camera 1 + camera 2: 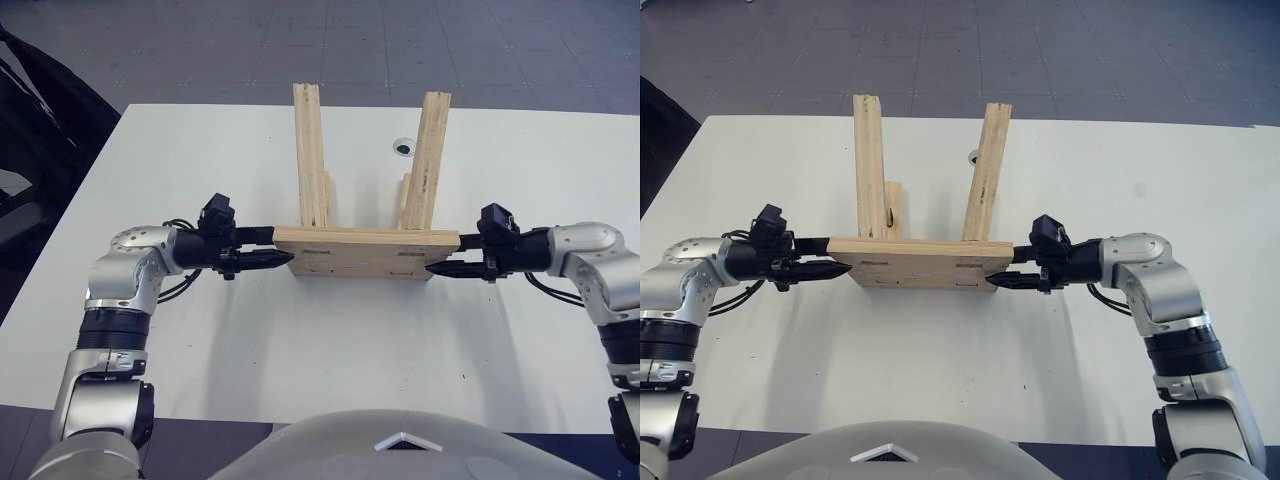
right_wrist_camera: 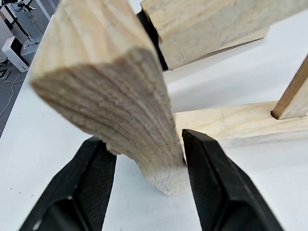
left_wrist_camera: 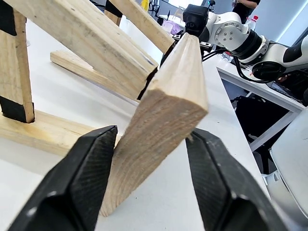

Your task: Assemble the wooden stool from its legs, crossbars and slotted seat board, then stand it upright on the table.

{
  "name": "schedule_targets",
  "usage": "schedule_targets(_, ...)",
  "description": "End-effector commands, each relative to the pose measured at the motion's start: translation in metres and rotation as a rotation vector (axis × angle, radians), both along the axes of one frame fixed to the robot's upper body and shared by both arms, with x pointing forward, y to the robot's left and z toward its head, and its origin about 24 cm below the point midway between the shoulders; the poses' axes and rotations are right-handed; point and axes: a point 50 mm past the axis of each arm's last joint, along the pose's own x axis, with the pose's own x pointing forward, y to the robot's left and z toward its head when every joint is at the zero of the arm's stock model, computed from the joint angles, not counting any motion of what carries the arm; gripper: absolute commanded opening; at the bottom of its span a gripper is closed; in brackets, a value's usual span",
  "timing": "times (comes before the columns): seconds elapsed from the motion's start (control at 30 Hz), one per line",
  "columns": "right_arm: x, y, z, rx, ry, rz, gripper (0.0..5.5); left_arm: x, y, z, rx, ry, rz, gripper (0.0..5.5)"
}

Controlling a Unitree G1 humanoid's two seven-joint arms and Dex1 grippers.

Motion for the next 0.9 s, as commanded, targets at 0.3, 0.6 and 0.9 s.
schedule_targets(0.3,-0.021,-0.005,0.103,0.342,0.395,0.145,1.50,-0.025,0.012,0.116,-0.256,0.258,-0.099,1.65)
schedule_targets(0.6,0.144,0.032,0.102,0.758,0.735,-0.970,2.15,0.137,-0.019,0.125,-0.886,0.859,0.778,2.68)
schedule_targets(0.9,0.169,0.036,0.107,1.068,0.845,-1.357,3.36,0.156,-0.007,0.087,-0.901,1.032,1.389,4.22)
